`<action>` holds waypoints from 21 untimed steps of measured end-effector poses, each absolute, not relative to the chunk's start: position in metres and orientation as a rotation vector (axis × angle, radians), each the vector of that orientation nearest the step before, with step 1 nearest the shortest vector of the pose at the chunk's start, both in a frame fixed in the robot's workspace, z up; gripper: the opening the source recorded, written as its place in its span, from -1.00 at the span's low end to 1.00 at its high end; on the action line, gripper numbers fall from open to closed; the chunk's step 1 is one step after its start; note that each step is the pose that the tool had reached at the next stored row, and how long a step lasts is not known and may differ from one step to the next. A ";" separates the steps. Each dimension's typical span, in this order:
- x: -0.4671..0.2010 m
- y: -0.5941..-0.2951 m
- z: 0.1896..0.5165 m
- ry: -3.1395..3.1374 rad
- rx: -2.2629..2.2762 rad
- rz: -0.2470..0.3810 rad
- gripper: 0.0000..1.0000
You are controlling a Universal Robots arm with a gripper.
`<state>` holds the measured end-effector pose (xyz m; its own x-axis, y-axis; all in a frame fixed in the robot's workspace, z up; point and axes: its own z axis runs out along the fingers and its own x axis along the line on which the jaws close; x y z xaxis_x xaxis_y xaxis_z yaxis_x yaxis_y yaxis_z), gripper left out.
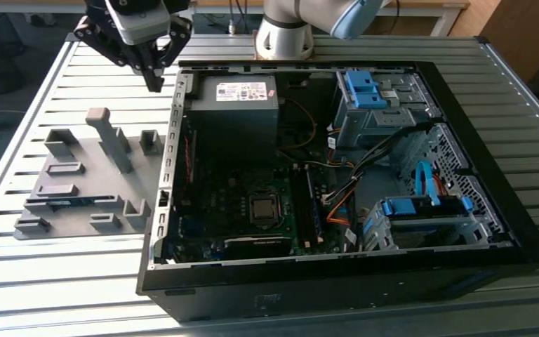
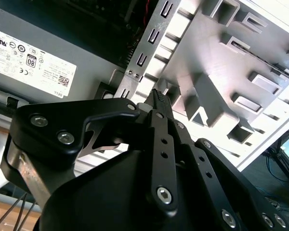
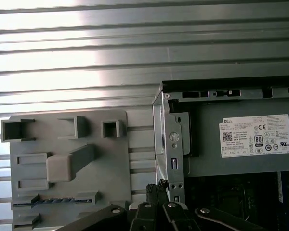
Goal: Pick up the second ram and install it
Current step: 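Reach for the second ram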
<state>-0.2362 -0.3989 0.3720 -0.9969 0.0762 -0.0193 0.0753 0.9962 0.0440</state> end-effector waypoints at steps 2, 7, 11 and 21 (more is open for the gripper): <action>-0.238 -0.399 0.372 3.118 0.118 0.067 -0.79; -0.242 -0.399 0.372 3.118 0.118 0.067 -0.79; -0.245 -0.399 0.371 3.118 0.118 0.067 -0.79; -0.254 -0.399 0.371 3.119 0.118 0.067 -0.79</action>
<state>-0.2537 -0.3989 0.3709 -0.9969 0.0762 -0.0184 0.0753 0.9962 0.0439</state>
